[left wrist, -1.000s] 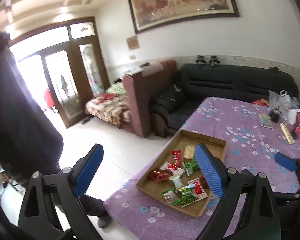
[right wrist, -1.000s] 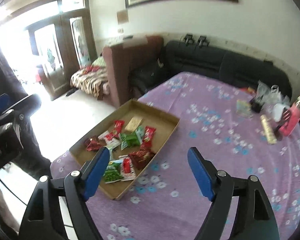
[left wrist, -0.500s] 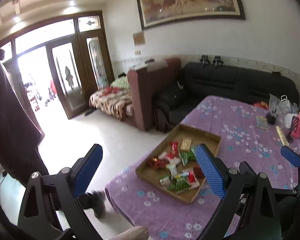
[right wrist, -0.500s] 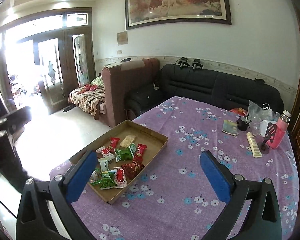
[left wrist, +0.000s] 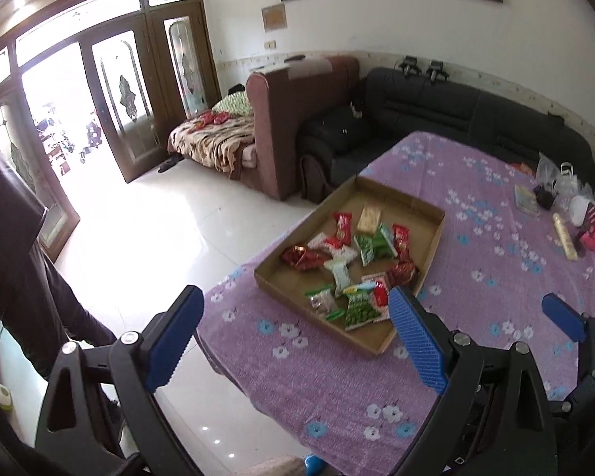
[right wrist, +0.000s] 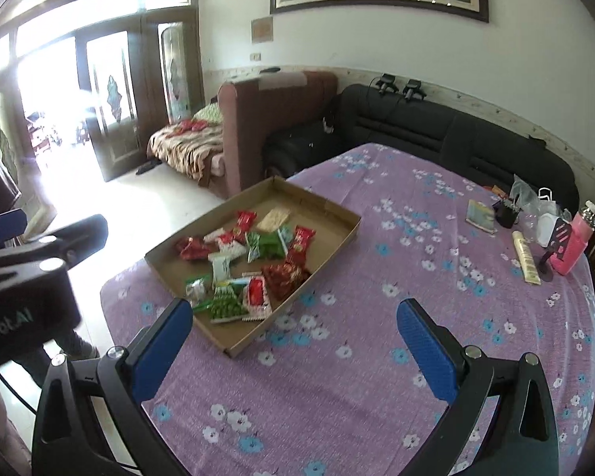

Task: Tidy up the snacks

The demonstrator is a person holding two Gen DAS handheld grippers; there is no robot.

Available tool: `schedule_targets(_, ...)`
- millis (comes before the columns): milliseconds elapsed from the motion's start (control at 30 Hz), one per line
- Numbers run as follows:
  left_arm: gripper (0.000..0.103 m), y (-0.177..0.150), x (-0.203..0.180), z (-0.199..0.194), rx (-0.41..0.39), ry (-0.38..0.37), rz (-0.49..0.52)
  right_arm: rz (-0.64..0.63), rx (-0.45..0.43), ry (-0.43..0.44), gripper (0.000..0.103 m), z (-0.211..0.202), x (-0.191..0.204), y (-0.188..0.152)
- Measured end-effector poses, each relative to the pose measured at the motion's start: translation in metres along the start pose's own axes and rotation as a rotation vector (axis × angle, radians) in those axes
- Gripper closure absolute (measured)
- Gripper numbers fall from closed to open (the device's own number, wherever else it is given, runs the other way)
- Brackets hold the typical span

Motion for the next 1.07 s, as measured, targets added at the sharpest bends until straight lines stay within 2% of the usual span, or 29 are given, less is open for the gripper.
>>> schedule_targets(233,0.009,-0.009,-0.004,0.018,0.048,-0.025,0.011,0.016,0.058,-0.001,0.000,0.014,0.001,-0.011)
schedule_targets(767,0.009,-0.017,-0.004,0.063,0.149,-0.131,-0.023,-0.020,0.103,-0.025,0.000,0.035,0.017,-0.017)
schedule_targets(967,0.009,-0.024,0.003,0.084,0.189,-0.104,0.014,0.002,0.137,-0.039,0.000,0.054,0.023,-0.017)
schedule_targets(1067,0.009,-0.025,0.008,0.095,0.213,-0.117,0.028,0.011,0.152,-0.055,0.000,0.063,0.026,-0.015)
Point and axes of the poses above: each gripper's, at about its wrist camera, not at the fingertips, and z roughly the way its jaws point, x to its left, y to its top, the point moved 8 cm from there along z, roughly the way its jaws point, and after that the axes turned 2 degrees about -z, right-handed, at the moved point
